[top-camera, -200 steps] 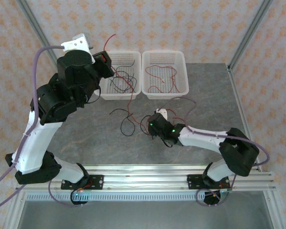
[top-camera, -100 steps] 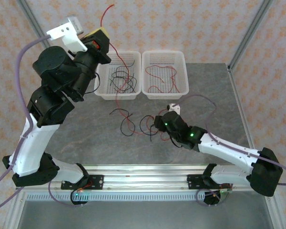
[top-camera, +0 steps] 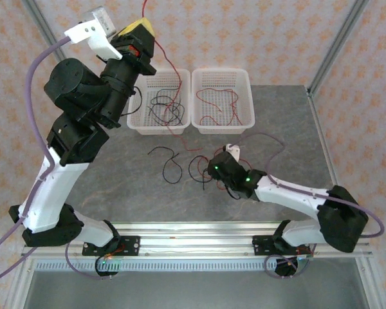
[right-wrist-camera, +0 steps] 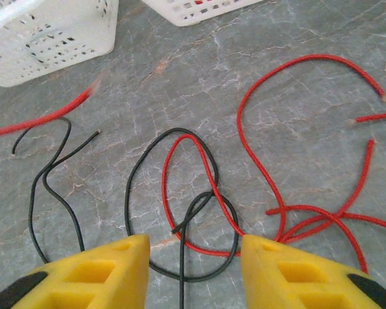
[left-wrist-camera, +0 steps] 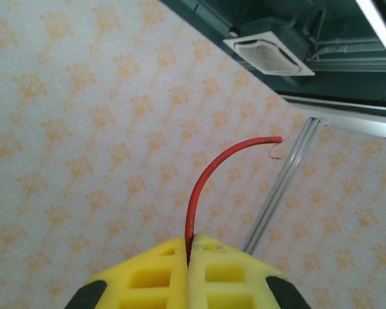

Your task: Untangle the cables

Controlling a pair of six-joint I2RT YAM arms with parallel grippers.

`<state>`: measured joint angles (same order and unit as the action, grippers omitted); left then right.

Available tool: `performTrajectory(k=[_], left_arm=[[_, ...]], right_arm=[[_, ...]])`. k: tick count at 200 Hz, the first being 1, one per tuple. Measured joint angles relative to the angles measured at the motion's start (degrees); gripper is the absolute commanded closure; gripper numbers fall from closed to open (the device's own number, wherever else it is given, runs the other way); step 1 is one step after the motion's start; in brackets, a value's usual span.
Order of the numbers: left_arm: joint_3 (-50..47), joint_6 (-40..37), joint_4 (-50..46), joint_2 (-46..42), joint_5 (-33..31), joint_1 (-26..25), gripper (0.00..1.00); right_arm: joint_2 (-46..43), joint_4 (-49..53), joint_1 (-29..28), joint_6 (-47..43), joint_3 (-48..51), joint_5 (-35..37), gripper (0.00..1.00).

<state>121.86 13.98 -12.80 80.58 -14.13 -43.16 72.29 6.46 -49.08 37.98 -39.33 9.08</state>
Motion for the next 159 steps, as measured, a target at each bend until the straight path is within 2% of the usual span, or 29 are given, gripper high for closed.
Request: performTrajectory(k=[21,61,82,112,159], left_arm=[[-5.0,-3.4,7.9,-0.8,0.3,0.0,1.0],[-5.2,-8.7,19.4,2.3,0.2,0.0,1.0],[-1.0,-10.0,22.8,6.8,0.3,1.2,1.0],[8.4,-10.0,25.3,15.7,1.4,5.5,1.0],[14.9,-8.3,32.4,26.1,3.6,10.5,1.0]], right_arm=[[-4.7,0.5,0.0,1.4,2.6,0.2,0.58],[-12.8,3.6,0.0,3.1,4.9,1.7,0.58],[-15.9,5.0,0.0,3.7,5.3,2.8,0.58],[-18.5,7.1,0.0,4.3,5.7,4.0,0.58],[-22.0,10.2,0.0,5.1,7.1,4.9,0.58]])
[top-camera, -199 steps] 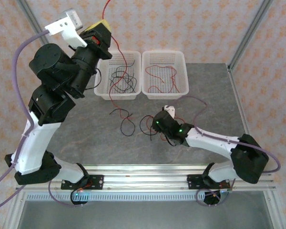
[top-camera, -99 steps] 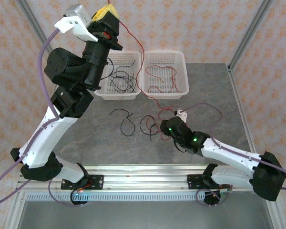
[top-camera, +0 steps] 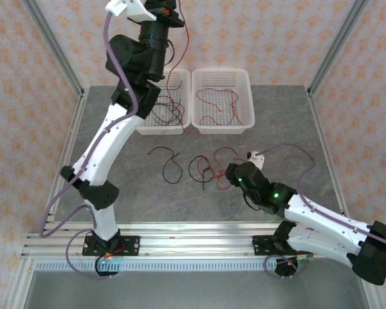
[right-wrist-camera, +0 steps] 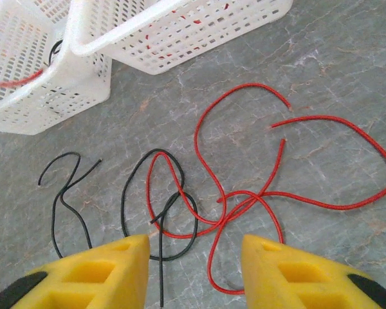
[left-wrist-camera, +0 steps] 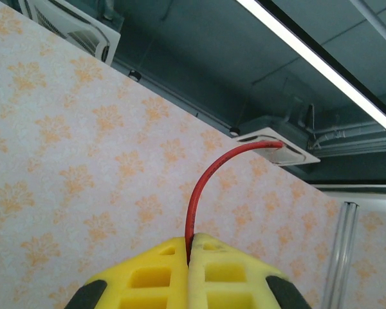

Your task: Untangle the cables

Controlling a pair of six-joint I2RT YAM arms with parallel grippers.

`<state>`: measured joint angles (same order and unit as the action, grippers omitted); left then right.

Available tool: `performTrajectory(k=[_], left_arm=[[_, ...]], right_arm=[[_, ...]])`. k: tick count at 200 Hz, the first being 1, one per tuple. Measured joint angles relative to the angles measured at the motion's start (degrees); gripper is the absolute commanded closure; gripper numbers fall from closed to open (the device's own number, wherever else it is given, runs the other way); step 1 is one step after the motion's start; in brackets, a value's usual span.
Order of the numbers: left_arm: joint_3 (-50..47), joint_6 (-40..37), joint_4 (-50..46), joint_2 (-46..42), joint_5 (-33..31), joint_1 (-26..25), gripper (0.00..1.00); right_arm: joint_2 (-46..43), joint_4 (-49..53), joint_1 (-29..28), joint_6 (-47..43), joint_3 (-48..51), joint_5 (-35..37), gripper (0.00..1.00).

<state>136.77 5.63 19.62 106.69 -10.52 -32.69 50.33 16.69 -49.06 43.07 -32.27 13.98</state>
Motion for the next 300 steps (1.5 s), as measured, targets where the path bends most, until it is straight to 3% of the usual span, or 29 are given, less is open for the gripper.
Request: performTrajectory(k=[26,89,128,154,204,253,300], left_arm=[[4.7,2.0,3.2,5.0,1.3,1.9,1.0],[5.5,6.5,11.6,9.8,2.4,5.2,1.0],[-2.4,9.4,18.7,12.2,3.0,6.5,1.0],[-6.5,11.2,21.1,18.3,4.2,6.4,1.0],[-12.5,10.3,17.8,28.0,5.9,3.3,1.0],[-15.9,8.1,14.8,27.1,7.6,-2.2,1.0],[-19.9,8.5,7.2,26.5,6.0,-2.8,1.0]], right_arm=[[-0.9,1.1,0.1,0.4,0.3,0.4,0.58],[-0.4,1.6,1.9,0.4,0.3,1.2,0.58],[1.6,0.9,3.0,0.4,1.7,1.2,0.58],[2.7,0.9,3.5,0.4,3.1,1.1,0.58],[2.6,0.9,3.5,0.4,3.6,1.1,0.58],[2.4,0.9,3.5,0.3,4.2,1.0,0.58],[2.3,0.9,3.5,0.2,5.2,0.5,0.58]])
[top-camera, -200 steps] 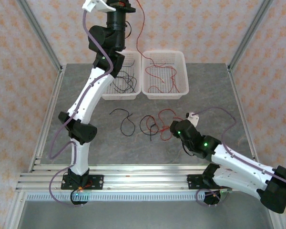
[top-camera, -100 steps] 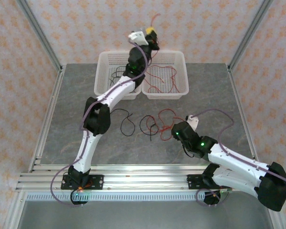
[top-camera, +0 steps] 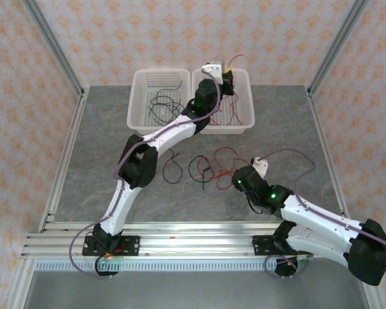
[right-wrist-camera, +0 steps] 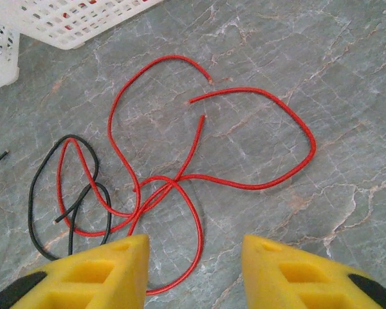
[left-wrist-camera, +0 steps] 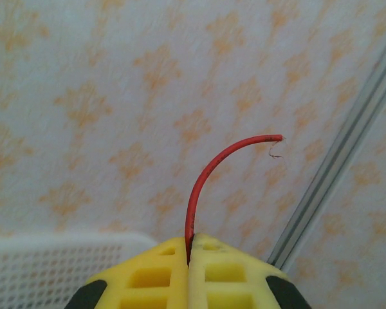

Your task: Untangle the cables

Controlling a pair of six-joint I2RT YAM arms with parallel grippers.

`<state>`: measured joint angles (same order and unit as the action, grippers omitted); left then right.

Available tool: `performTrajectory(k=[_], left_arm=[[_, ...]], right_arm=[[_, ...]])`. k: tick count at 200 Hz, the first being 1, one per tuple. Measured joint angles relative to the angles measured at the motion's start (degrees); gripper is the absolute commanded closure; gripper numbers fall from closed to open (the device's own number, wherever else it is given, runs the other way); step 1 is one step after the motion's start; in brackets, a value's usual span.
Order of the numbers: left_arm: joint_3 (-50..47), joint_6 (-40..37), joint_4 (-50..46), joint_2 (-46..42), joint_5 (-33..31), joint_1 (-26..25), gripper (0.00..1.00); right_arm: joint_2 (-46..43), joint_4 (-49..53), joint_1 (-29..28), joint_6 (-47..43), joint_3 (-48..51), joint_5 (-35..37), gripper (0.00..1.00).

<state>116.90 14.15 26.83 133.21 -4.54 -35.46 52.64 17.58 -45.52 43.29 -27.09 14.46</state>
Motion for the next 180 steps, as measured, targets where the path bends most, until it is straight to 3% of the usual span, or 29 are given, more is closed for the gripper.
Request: performTrajectory(k=[42,94,136,148,180], left_arm=[[0.9,2.9,-10.9,0.5,-1.8,0.5,1.0],[21.6,5.9,-31.4,11.8,-3.1,0.5,0.99],[22.8,9.3,-42.2,14.4,-2.7,1.4,0.97],[22.8,10.0,-44.2,14.6,-1.9,2.1,0.89],[22.8,9.8,-46.3,14.6,-0.1,3.3,0.43]], right_arm=[[-0.1,0.0,0.0,0.0,0.2,-1.0,0.58],[-0.1,0.0,0.0,-0.5,0.2,-1.6,0.58],[2.0,0.0,0.3,-1.5,0.2,-2.1,0.58],[3.0,0.0,0.3,-1.6,0.1,-2.2,0.58],[4.4,-0.1,0.3,-1.8,0.0,-2.7,0.57]])
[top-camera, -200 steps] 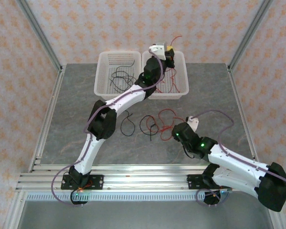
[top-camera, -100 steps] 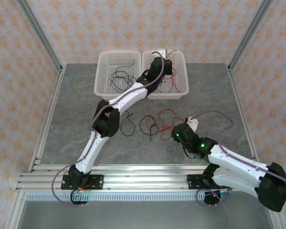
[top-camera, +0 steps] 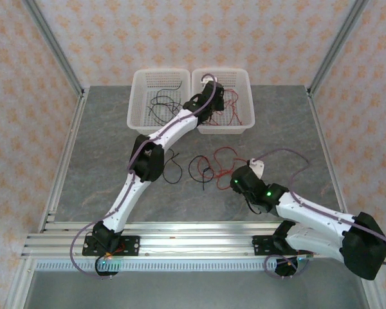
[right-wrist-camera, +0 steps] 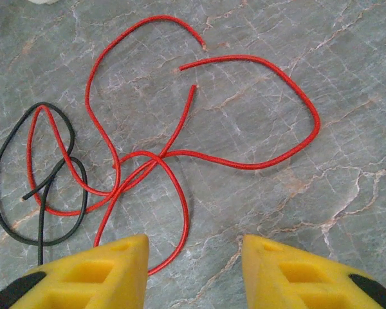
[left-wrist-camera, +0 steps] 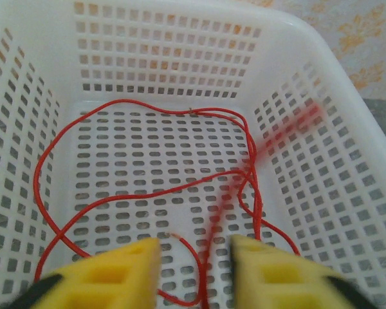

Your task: Untangle the cables

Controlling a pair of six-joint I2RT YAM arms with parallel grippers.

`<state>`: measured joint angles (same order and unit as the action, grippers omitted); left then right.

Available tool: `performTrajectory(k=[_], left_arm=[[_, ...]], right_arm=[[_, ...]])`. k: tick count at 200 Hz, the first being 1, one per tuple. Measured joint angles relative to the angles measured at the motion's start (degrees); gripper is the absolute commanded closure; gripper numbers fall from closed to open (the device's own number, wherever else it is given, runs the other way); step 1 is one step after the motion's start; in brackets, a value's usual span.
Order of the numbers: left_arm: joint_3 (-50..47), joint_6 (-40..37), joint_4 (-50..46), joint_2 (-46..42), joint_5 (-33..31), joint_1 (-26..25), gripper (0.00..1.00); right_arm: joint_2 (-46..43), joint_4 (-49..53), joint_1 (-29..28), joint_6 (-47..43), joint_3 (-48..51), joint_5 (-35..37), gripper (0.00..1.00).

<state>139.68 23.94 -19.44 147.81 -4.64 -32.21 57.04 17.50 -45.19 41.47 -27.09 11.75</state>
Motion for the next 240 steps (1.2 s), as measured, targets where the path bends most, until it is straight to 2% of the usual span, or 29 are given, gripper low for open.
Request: performTrajectory(k=[16,41,83,175,203,226,240], left_arm=[[0.0,0.2,-0.9,0.0,0.4,0.1,0.29],[0.0,-0.5,-1.4,-0.2,1.5,0.0,0.2],[0.0,-1.7,-3.6,-3.9,2.6,-0.4,0.19],[-0.7,-4.6,-8.0,-20.2,2.5,-2.5,0.21],[-8.0,-4.6,-8.2,-27.5,2.2,-2.8,0.19],[-18.7,-4.5,-7.1,-36.8,1.1,-3.0,0.02],[-26.6,-4.6,-5.3,-44.0,0.2,-3.0,0.01]], right_arm=[[0.1,-0.2,0.0,0.0,-0.3,-0.2,0.57],[0.1,-0.3,0.0,0.0,-0.9,-0.3,0.57],[0.1,-0.3,0.0,0.1,-1.1,-0.6,0.57],[-2.3,1.2,0.0,1.6,-1.4,-2.9,0.57],[-1.8,1.6,0.0,2.3,-2.3,-4.1,0.57],[1.2,1.7,-0.1,2.5,-4.1,-4.8,0.57],[4.3,1.7,-0.6,2.7,-5.8,-5.2,0.57]])
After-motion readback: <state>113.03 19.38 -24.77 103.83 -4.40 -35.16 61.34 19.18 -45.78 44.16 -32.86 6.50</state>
